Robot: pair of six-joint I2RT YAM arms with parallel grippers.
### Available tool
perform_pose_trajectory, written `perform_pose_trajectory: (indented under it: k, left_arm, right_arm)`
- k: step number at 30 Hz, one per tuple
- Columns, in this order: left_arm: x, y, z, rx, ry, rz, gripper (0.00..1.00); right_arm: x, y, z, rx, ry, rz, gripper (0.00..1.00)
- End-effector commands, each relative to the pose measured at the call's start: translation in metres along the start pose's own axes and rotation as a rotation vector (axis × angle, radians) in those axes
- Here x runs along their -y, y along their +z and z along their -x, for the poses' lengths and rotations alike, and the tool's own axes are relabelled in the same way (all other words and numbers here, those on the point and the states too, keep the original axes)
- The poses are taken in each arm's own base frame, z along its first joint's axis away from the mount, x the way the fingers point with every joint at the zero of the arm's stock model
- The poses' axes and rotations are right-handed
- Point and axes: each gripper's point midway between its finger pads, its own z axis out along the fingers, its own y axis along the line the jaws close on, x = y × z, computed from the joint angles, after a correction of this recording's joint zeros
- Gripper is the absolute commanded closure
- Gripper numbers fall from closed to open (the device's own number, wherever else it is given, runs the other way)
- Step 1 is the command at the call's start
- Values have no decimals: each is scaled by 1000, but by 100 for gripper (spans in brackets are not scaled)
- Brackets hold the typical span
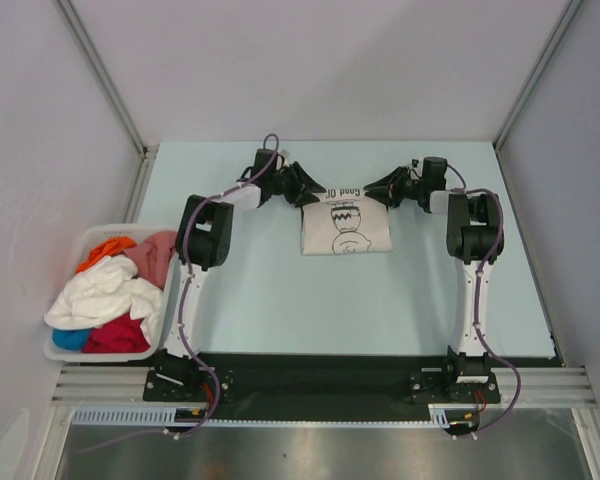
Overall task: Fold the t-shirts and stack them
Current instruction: Fold the tshirt
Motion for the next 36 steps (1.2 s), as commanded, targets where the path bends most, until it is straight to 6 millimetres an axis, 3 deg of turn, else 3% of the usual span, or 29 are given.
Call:
perform_pose_trajectory:
  k: [1, 4, 5, 6, 8, 9, 10, 12, 13, 14, 15, 17, 18, 19, 20, 21, 24, 26, 28, 29, 30, 32, 33, 36]
  left_arm:
    - [30, -20, 17, -21, 58, -34, 50]
    - [59, -44, 13, 2, 112, -52, 47]
    - [51, -48, 7, 4, 97, -25, 45]
    - [73, -64, 8, 28, 125, -47, 45]
    - [68, -71, -7, 32, 132, -15, 44]
    - [76, -76, -9, 55, 151, -17, 43]
    - [92, -84, -15, 63, 177, -37, 43]
    - [100, -79, -42, 14, 189, -56, 43]
    - [104, -76, -52, -4, 188, -72, 43]
    - [103, -67, -74, -51, 165, -79, 44]
    - [109, -61, -81, -57, 184, -116, 44]
    - [92, -44, -106, -119, 151, -95, 45]
    - [89, -40, -110, -124, 150, -111, 46]
    - [83, -37, -112, -126, 143, -107, 47]
    - [68, -34, -115, -130, 130, -90, 47]
    - [59, -33, -115, -129, 129, -76, 47]
    - [20, -34, -112, -134, 114, -21, 47]
    - [-2, -41, -103, -132, 138, 21, 47]
    - [-9, -53, -89, -123, 165, 47, 47]
    - [-10, -63, -73, -102, 195, 51, 47]
    - [-9, -72, -69, -107, 187, 59, 47]
    - [12, -91, -55, -76, 216, 36, 46]
    - [20, -97, -57, -81, 220, 28, 46]
    - [48, -106, -71, -79, 220, -22, 46]
  right_arm:
    - [-25, -11, 35, 65, -18, 9, 69]
    - [-46, -29, 31, 51, -65, -19, 69]
    - [-68, -42, 27, 57, -107, -12, 68]
    - [-68, -50, 17, 36, -78, -45, 67]
    - [-78, -60, -2, 11, -120, -42, 65]
    - [-80, -69, -22, -11, -118, -41, 64]
    - [-77, -73, -34, -27, -125, -45, 63]
    - [-66, -77, -68, -88, -104, -45, 62]
    - [-63, -76, -77, -106, -113, -38, 62]
    - [-58, -76, -85, -121, -122, -37, 62]
    - [-43, -77, -94, -137, -98, -50, 62]
    - [-31, -69, -112, -179, -65, -63, 62]
    - [-30, -65, -111, -176, -94, -36, 63]
    - [-16, -63, -115, -190, -56, -47, 63]
    - [-13, -63, -118, -204, -31, -38, 64]
    - [-10, -62, -118, -202, -45, -24, 64]
    - [22, -68, -126, -211, -21, -60, 64]
    - [47, -84, -112, -158, 14, -99, 64]
    - [54, -93, -115, -175, 22, -158, 66]
    - [35, -97, -112, -165, -24, -149, 66]
    - [26, -100, -112, -165, -28, -161, 65]
    - [9, -105, -111, -166, -63, -167, 65]
    - [-7, -110, -112, -169, -81, -158, 65]
    - [-22, -111, -119, -177, -120, -140, 65]
